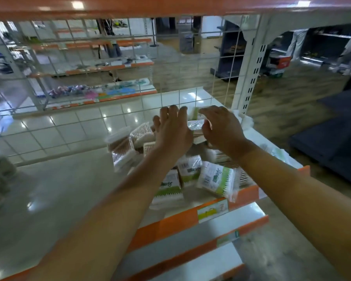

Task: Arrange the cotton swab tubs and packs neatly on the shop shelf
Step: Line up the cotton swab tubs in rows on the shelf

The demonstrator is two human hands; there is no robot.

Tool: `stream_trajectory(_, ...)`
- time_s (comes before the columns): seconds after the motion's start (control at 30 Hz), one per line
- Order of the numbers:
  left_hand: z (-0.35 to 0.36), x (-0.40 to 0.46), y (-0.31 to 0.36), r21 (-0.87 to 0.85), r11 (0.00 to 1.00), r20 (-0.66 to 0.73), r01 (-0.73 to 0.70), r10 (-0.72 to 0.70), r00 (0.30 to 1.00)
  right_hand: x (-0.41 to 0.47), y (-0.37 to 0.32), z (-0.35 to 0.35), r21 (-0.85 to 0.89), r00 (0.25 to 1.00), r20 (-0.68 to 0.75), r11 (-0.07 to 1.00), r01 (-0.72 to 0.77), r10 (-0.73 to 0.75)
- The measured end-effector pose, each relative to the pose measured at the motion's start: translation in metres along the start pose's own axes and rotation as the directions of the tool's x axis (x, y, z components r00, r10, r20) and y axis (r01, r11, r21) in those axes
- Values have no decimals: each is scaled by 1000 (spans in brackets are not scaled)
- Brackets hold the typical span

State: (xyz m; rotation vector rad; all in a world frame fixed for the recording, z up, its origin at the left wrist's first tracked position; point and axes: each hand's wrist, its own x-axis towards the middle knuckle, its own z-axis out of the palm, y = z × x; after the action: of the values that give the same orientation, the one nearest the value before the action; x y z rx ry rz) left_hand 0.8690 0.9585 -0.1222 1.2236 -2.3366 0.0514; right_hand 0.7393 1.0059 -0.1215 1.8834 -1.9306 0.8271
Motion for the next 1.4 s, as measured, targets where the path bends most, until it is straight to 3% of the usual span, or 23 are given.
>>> stream_trajectory(0.17,18,23,32,20,991,51,-133,132,990,8,45,-8,-34,974,96,979,-202,204)
stream_trajectory(0.3,30,43,55,-37,986,107,-160,163,981,10,78,-11,-21,917,167,931,-363,361)
stream_trajectory(0.7,62,60,81,-33,995,246,-98,103,964,7,127,13,153,813,321,820,-551,486)
stream_trajectory(1.1,70,54,78,-44,993,213,-108,115,970,12,134,22,76,823,360,865,-496,440)
stream_trajectory(1.4,58,55,69,-203,977,233,-60,108,966,16,125,9,47,835,342,880,-473,431)
